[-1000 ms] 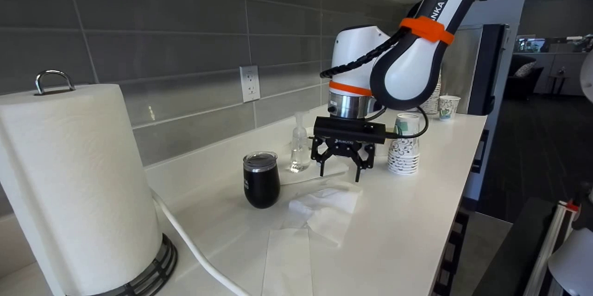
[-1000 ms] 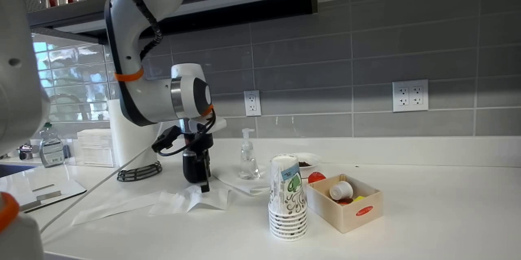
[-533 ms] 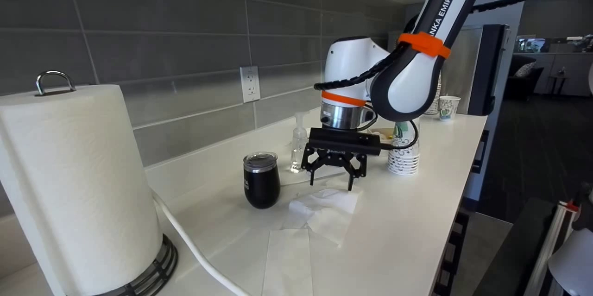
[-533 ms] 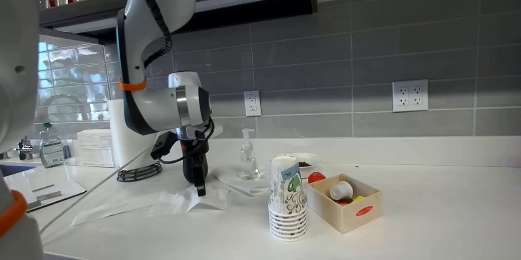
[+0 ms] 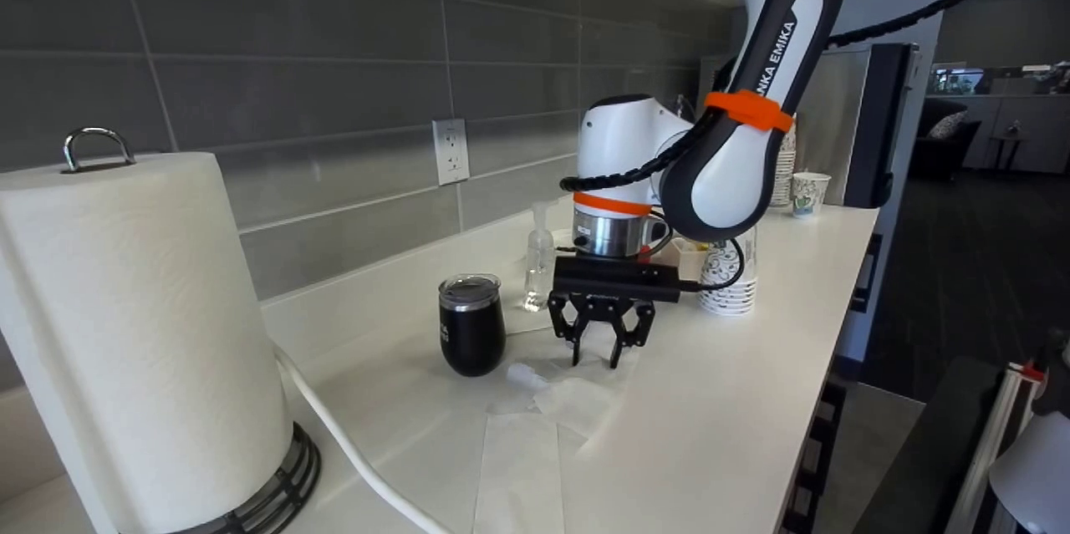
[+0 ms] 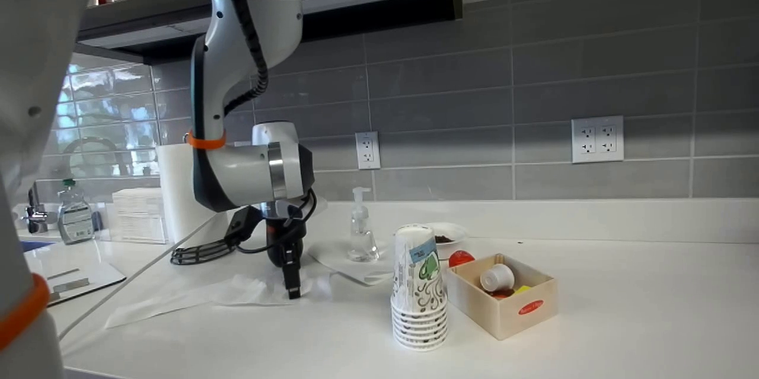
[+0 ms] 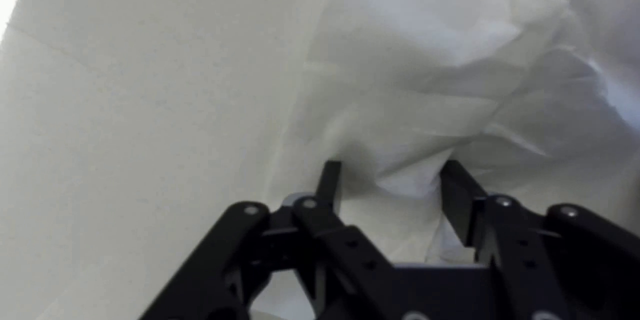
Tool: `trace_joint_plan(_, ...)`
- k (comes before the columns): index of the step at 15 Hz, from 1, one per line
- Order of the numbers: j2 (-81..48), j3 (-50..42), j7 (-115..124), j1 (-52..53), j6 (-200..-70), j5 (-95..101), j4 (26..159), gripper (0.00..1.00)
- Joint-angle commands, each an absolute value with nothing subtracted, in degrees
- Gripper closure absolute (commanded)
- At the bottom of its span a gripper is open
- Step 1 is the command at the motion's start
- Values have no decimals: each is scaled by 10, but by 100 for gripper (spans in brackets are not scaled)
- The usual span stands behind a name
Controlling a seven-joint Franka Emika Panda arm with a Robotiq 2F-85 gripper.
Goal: Lay the white napkin out on the counter.
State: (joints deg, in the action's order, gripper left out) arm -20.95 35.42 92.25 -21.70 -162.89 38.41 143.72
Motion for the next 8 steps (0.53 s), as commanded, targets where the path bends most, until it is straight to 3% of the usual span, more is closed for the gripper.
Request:
trace_joint_plan(1,-239,329,940,-190,-1633,402,1415,24)
trace_joint_plan(2,-241,327,938,-187,-1632,399,1413,23)
trace_joint_plan(5,-240,337,920,-196,-1633,383,1419,3)
trace_joint_plan(6,-238,343,916,-201,-1632,376,1423,0)
trace_joint_plan(7,-211,273,834,-117,-1657,269,1438,0)
trace_joint_plan(8,-212,274,813,-115,-1659,239,1442,0)
